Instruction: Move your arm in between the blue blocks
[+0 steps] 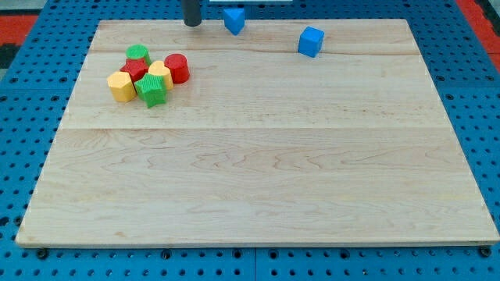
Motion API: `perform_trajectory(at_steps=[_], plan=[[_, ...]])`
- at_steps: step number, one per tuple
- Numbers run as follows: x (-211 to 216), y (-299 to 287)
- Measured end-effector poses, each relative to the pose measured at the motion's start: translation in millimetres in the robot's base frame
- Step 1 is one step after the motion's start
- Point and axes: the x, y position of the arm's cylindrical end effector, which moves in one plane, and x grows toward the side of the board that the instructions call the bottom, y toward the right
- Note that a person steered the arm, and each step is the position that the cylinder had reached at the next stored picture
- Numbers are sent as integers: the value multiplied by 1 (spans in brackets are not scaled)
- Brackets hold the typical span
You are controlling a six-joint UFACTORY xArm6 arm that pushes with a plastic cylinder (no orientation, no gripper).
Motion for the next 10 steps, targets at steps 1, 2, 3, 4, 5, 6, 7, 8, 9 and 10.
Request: perform_trajectory(at_steps=[1,2,3,4,5,6,7,8,9,10], plan=[[8,70],[80,147],[57,202],[-1,224],[23,121],[95,28],[138,53],[171,108],[97,168],[37,176]])
